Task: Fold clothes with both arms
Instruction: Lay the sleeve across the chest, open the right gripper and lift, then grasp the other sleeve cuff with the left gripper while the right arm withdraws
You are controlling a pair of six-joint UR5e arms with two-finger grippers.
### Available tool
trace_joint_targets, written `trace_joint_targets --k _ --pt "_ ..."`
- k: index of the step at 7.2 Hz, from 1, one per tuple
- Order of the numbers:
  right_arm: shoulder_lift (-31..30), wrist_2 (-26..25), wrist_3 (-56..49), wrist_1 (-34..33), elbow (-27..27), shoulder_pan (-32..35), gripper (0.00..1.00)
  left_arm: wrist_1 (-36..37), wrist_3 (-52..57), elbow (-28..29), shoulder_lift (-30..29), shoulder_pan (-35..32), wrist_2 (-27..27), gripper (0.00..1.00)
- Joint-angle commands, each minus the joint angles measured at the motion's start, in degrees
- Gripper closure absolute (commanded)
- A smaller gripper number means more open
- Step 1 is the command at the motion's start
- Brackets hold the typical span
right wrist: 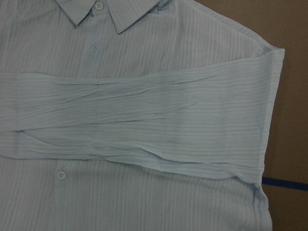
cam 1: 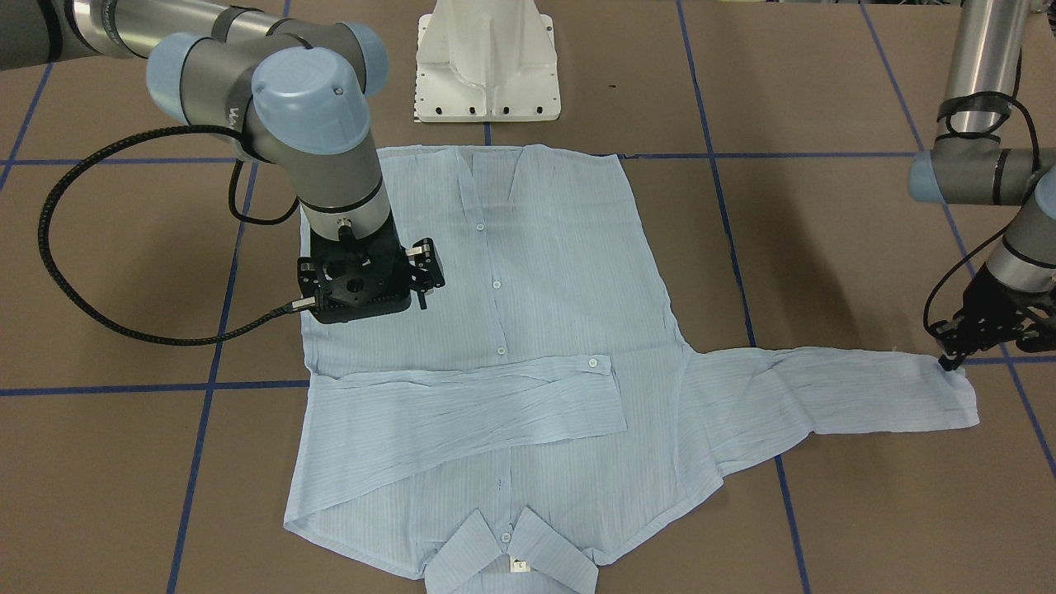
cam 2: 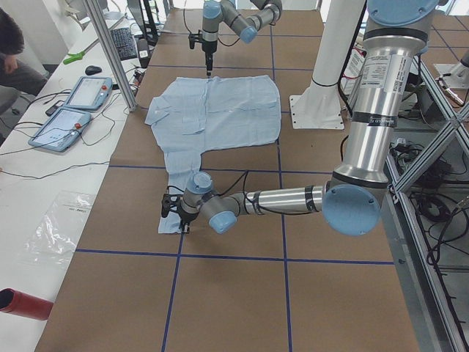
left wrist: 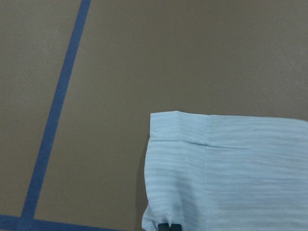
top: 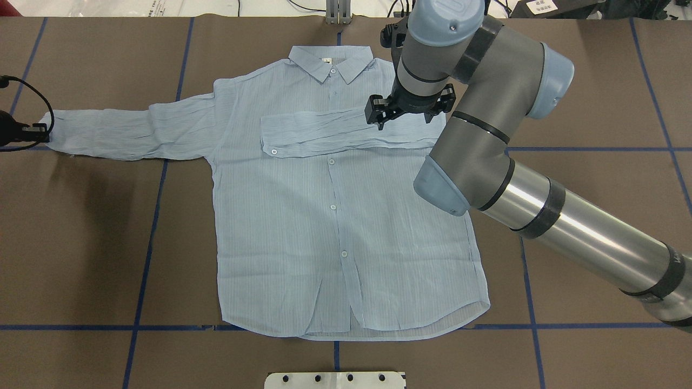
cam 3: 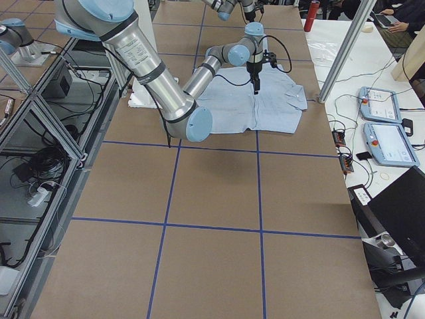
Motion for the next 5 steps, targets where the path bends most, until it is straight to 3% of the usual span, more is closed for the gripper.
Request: trace_joint_targets --k 1,3,5 --pt "-6.5 1.5 -4.3 -0.1 4.4 2.4 0.01 9.1 -0.1 -9.1 -0.5 -0.1 -0.3 1.0" --pt "-12.1 3.2 -11.3 0.1 6.0 5.5 0.01 27.6 -2.2 -20.8 -5.9 -0.1 -0.4 1.0" --pt "-16.7 4.6 -19.1 0.4 6.0 8.6 0.01 40.5 -15.1 -24.2 -16.8 1.9 -3.2 1.0"
